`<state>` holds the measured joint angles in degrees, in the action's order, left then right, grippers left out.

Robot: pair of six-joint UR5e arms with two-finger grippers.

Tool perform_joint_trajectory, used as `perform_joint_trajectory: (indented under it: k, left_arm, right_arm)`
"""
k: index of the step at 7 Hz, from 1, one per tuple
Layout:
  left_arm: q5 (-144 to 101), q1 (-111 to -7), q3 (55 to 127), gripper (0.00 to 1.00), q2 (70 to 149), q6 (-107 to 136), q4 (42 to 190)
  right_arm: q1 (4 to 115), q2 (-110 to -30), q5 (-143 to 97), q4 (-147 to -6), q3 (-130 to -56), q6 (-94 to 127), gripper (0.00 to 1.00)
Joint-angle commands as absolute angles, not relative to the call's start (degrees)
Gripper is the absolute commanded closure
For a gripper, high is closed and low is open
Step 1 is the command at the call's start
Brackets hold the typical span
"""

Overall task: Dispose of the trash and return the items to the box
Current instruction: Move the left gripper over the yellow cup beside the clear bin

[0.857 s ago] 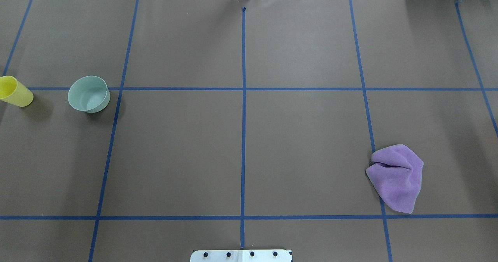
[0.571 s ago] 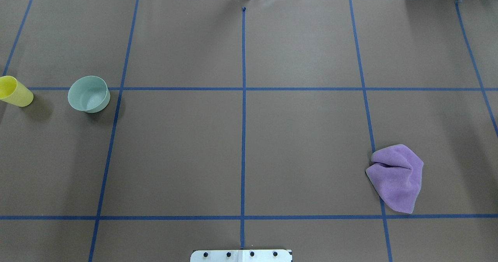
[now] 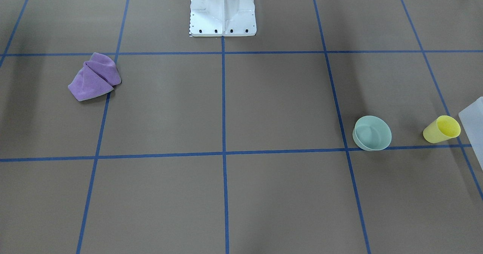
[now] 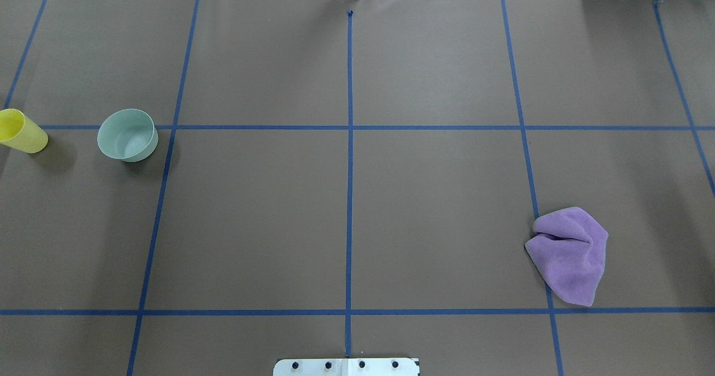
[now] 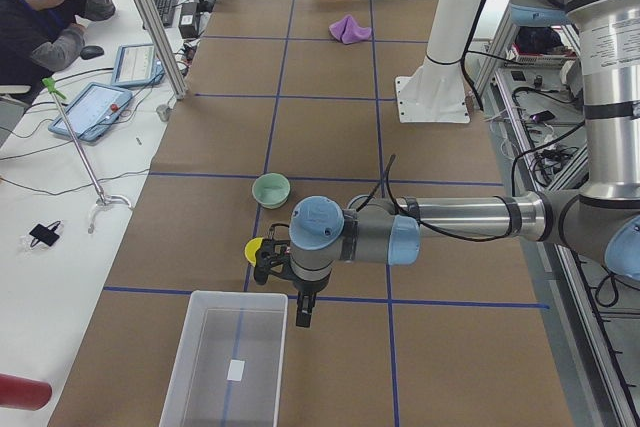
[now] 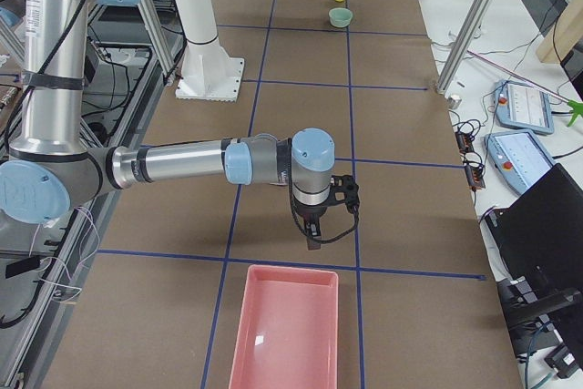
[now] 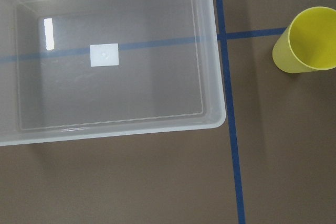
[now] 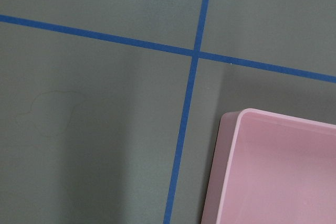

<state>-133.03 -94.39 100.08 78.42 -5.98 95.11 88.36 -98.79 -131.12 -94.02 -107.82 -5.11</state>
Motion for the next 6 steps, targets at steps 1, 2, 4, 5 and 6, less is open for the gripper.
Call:
perform_joint_trajectory:
  k: [1, 2, 4, 5, 6]
  left_arm:
    - [-133.07, -94.39, 100.2, 0.02, 78.66, -5.72, 95.18]
    - [-132.81, -94.39, 100.54, 0.02, 79.71, -5.36, 95.01]
    - [-132.54, -94.39, 99.93, 0.02, 82.87, -5.54, 96.57]
    - [-132.54, -94.39, 99.58, 0.02, 84.01, -5.45, 99.99]
    - [-132.54, -94.39, 99.93, 0.02, 84.55, -5.45, 105.5]
  right_arm:
    - [88.51, -102.01, -130.79, -91.86, -110.38, -7.18, 0.0]
    - [88.51, -104.13, -131.04, -87.67, -109.26, -7.9, 0.0]
    - [88.51, -104.33, -131.14, -83.06, -109.07, -5.99, 0.0]
    - [88.42, -104.07, -131.05, -82.97, -109.07, -3.8, 0.0]
    - [88.42, -103.89, -131.13, -82.97, -109.07, -3.61, 0.0]
